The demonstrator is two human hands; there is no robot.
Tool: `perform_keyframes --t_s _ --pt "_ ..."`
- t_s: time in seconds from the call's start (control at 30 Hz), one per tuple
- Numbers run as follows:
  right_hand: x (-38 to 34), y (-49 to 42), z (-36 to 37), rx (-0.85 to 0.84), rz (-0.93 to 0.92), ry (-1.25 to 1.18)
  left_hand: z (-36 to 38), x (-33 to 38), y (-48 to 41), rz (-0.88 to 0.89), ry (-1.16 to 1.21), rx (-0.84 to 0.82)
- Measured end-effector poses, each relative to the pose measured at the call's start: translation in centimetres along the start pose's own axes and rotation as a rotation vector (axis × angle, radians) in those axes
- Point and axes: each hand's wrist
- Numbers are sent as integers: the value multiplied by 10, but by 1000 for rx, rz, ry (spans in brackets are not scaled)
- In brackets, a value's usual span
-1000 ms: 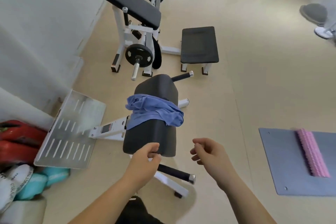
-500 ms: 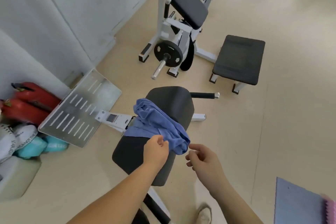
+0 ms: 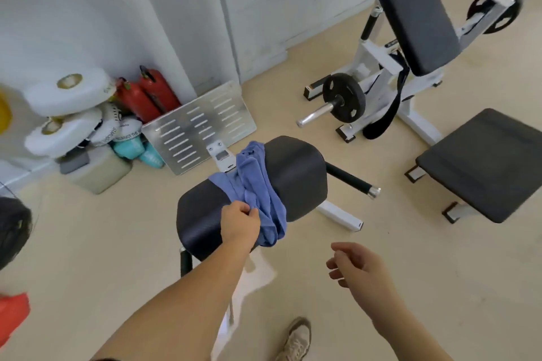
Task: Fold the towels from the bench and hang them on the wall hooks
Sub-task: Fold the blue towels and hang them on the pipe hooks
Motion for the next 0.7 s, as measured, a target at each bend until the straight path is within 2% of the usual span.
perform_keyframes --t_s 0.17,0.33,0.53,0.63,0.7 --pt "3 3 -20 -64 -54 15 -3 27 58 98 118 -14" --pt "-38 0 -14 -227 -127 170 -26 53 125 295 191 -26" --pt "-103 -12 9 -347 -450 454 -70 82 161 476 149 -11" --pt "-137 -25 13 -478 -663 573 -93 98 165 509 253 -73" --pt "-164 -35 13 -533 -743 700 -109 112 160 525 280 -99"
Point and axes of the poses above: each hand's wrist, its own y-axis away from the middle knuckle, its own z-axis out of the palm, x = y × z, and after that the axes turned 14 degrees about -x, right-handed
